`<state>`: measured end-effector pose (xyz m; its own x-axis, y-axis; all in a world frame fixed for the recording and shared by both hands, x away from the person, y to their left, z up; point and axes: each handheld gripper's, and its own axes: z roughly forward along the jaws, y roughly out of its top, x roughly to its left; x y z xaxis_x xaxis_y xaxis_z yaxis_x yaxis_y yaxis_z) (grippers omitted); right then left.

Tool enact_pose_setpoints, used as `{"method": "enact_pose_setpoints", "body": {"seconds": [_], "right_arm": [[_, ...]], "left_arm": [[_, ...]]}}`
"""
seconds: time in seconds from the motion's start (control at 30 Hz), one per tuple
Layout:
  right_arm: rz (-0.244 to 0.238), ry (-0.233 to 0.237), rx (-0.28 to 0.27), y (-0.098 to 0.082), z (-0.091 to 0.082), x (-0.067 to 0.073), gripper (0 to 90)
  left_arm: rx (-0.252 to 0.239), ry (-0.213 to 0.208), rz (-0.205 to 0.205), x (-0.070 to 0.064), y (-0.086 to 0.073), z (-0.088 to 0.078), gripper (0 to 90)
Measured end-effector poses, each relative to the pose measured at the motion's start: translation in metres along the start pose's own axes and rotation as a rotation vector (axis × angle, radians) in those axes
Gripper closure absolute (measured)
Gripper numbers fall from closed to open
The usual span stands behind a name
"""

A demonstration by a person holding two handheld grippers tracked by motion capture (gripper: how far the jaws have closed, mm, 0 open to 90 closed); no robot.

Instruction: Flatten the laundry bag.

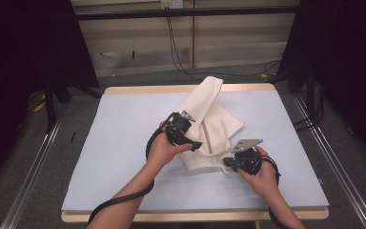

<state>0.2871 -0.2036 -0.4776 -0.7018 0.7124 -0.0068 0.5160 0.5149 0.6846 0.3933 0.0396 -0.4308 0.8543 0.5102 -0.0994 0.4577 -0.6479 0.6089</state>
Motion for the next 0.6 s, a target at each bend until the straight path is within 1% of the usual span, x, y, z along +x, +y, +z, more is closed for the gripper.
{"method": "enact_pose_setpoints", "body": {"seconds": [0.07,0.1,0.13,0.17,0.2,0.27,0.3,0.37,0.4,0.43,0.47,0.5,0.53,0.57,0.6], "right_arm": [[-0.008,0.004,-0.003,0.0,0.0,0.001,88.8],[-0.013,0.001,-0.004,0.0,0.0,0.001,88.9],[-0.015,0.0,-0.004,0.0,0.0,0.001,89.0],[-0.013,0.002,-0.006,0.0,0.0,0.001,89.0],[-0.008,-0.003,-0.002,0.0,0.0,0.0,89.0],[-0.002,0.003,-0.007,-0.001,0.0,0.0,89.2],[-0.002,0.015,-0.011,-0.001,0.0,-0.001,89.3],[-0.002,0.017,-0.013,-0.001,0.0,-0.001,89.5],[-0.001,0.016,-0.011,-0.001,0.0,-0.001,89.5],[0.004,0.015,-0.008,-0.001,0.0,-0.001,89.7],[-0.001,0.017,-0.012,-0.001,0.0,-0.002,89.7],[-0.003,0.019,-0.012,-0.001,0.0,-0.002,89.8],[0.0,0.02,-0.012,-0.001,0.0,-0.002,89.8],[0.002,0.02,-0.013,-0.002,0.0,-0.002,89.8],[0.01,0.025,-0.009,-0.002,0.0,-0.002,90.0]], "left_arm": [[0.03,-0.013,-0.022,0.003,-0.003,0.003,36.4],[0.053,-0.028,-0.029,0.005,-0.005,0.004,46.4],[0.052,-0.049,-0.054,0.007,-0.007,0.006,54.5],[0.059,-0.063,-0.076,0.008,-0.008,0.007,60.3],[0.067,-0.08,-0.088,0.009,-0.01,0.007,67.8],[0.085,-0.1,-0.13,0.012,-0.011,0.006,78.2],[0.084,-0.104,-0.145,0.013,-0.012,0.005,81.2],[0.088,-0.12,-0.187,0.015,-0.011,0.001,84.2],[0.087,-0.118,-0.178,0.017,-0.012,-0.001,84.8],[0.074,-0.129,-0.184,0.019,-0.012,-0.004,85.0],[0.062,-0.126,-0.202,0.02,-0.012,-0.007,85.0],[0.073,-0.121,-0.188,0.023,-0.011,-0.013,85.1],[0.063,-0.122,-0.187,0.026,-0.012,-0.017,85.1],[0.067,-0.12,-0.181,0.029,-0.012,-0.022,85.1],[0.053,-0.119,-0.193,0.032,-0.013,-0.026,85.1]]}}
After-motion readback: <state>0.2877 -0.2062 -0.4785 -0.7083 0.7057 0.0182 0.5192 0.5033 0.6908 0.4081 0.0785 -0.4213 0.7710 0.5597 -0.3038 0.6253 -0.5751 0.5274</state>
